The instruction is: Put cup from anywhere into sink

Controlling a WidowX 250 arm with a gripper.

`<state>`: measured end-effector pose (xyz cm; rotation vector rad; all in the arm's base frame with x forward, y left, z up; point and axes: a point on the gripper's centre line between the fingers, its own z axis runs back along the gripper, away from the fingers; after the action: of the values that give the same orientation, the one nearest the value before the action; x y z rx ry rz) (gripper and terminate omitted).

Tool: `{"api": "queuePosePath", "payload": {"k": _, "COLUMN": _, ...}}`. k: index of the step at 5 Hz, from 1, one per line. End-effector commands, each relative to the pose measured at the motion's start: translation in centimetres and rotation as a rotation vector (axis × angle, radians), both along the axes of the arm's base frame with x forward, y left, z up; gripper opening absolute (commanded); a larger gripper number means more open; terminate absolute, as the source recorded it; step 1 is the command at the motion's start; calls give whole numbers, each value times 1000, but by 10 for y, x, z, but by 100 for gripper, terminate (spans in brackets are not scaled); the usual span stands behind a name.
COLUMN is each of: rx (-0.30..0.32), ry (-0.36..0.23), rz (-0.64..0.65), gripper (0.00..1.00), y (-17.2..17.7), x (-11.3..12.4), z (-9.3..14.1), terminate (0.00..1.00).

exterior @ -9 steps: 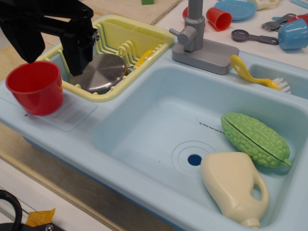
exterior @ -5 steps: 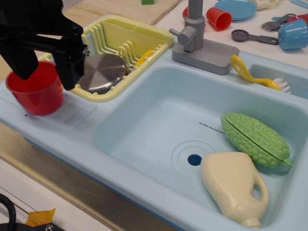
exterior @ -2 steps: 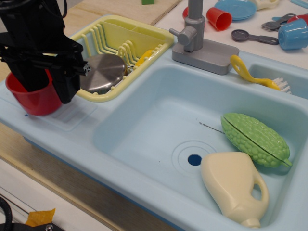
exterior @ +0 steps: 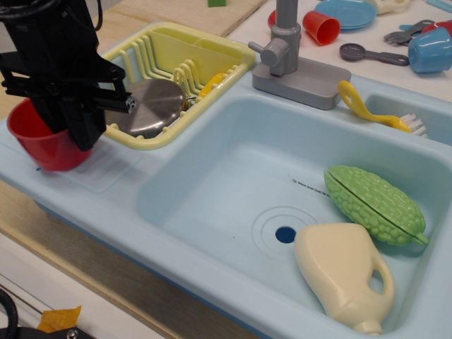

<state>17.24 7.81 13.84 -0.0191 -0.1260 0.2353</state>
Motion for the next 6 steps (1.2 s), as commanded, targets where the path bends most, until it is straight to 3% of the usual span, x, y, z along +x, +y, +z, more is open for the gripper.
{"api": "queuePosePath", "payload": {"k": 1, "rx": 19, "ry": -6, "rz": -3, "gripper": 0, "y": -4, "x": 2, "z": 11, "terminate": 0}}
{"api": "queuePosePath", "payload": {"k": 2, "rx": 42, "ry": -12, "rz": -30, "gripper": 0, "y": -21, "x": 12, "z": 28, "terminate": 0}}
{"api": "queuePosePath", "payload": {"k": 3, "rx": 39, "ry": -57, "rz": -42, "gripper": 0, "y": -48, "x": 21, "z": 38, "terminate": 0}}
{"api": "queuePosePath", "payload": {"k": 4, "rx": -27, "ry": -117, "rz": -79, "gripper": 0, "y": -86, "x": 40, "z": 34, "terminate": 0}}
{"api": "queuePosePath", "payload": {"k": 5, "rx": -86, "ry": -132, "rz": -145, "gripper": 0, "y": -121, "x": 61, "z": 28, "terminate": 0}}
{"api": "queuePosePath", "payload": {"k": 6, "rx": -107, "ry": -124, "rz": -193, "gripper": 100, "y": -132, "x": 67, "z": 20, "terminate": 0}}
